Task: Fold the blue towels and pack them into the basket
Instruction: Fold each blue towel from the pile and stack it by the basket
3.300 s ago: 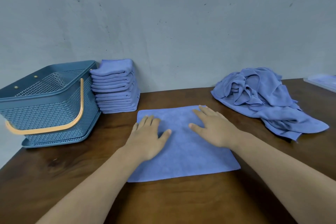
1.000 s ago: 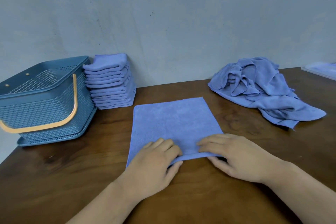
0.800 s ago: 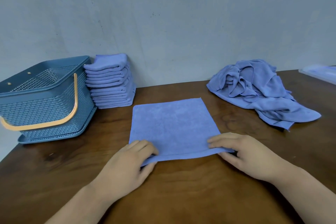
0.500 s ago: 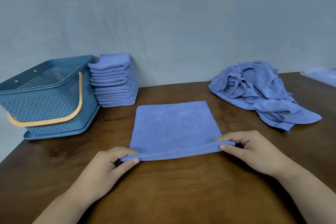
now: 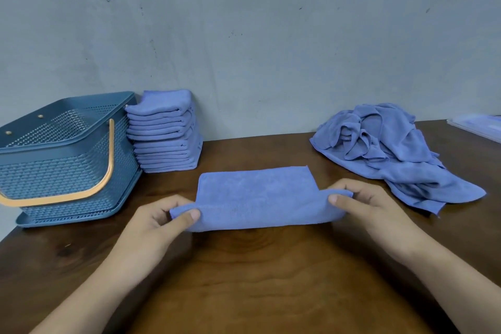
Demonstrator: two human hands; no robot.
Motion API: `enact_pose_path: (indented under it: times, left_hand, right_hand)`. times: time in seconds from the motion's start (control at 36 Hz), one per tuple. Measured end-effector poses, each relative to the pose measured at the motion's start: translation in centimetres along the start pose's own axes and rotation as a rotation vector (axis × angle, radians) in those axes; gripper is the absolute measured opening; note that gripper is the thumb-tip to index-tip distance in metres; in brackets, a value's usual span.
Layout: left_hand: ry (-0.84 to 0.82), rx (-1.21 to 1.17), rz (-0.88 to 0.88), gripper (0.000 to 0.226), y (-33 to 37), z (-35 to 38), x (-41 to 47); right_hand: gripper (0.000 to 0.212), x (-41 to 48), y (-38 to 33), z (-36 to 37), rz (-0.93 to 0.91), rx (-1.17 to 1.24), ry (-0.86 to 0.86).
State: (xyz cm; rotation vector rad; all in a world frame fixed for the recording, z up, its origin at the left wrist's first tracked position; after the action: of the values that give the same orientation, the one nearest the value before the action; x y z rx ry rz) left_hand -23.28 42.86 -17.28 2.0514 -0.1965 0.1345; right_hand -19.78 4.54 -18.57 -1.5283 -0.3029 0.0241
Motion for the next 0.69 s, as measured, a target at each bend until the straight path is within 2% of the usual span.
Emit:
enact_pose_path:
  times: [0.08, 0.17, 0.25, 0.36, 0.42, 0.47, 0.53, 0.61, 0.69]
  left_hand:
    - [0.061, -0.122, -0.055, 0.022, 0.9, -0.1, 3.3]
    - [0.053, -0.277, -0.189, 0.035, 0.7, 0.0, 7.6]
    - [0.072, -0.345, -0.341, 0.025, 0.1, 0.9, 11.5]
    - [0.074, -0.231, -0.462, 0.032, -3.1, 2.3, 14.2]
    - [0.124, -0.060, -0.448, 0.038, -4.6, 2.8, 13.9]
    - [0.152, 0.055, -0.392, 0.044, -5.1, 3.0, 13.3]
    - [0.126, 0.103, -0.336, 0.039, -5.4, 3.1, 13.1]
    - [0.096, 0.191, -0.272, 0.028, -5.8, 3.5, 12.8]
    - [0.140, 0.229, -0.251, 0.027, -5.9, 3.7, 12.5]
  right_hand:
    - [0.038, 3.3, -0.3, 0.1, 0.057, 0.166, 0.077]
    - [0.027, 6.6, -0.9, 0.7, 0.113, 0.294, 0.162]
    - [0.025, 10.2, -0.5, 1.0, 0.179, 0.223, 0.252]
    - [0.042, 12.4, 2.6, 0.6, 0.257, 0.086, 0.341]
    - [0.044, 11.8, 3.6, 0.8, 0.256, -0.016, 0.316]
    - [0.033, 11.2, 4.2, 0.7, 0.232, -0.095, 0.272]
    - [0.025, 10.9, 4.9, 0.6, 0.202, -0.167, 0.214]
    - [0.031, 11.0, 5.3, 0.7, 0.174, -0.314, 0.221]
    - [0.036, 11.1, 5.6, 0.8, 0.161, -0.374, 0.232]
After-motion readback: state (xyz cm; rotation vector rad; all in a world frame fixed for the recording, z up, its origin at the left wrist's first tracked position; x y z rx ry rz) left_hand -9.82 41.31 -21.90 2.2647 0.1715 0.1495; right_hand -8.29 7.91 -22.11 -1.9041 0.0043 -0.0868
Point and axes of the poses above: each hand's wrist, its own x-axis towards the middle knuckle, its own z-axis out of the palm, y = z × x, the point moved 1 cm from there along x, towards the middle knuckle, and after that the axes turned 14 degrees about x, right-handed, at the moved point
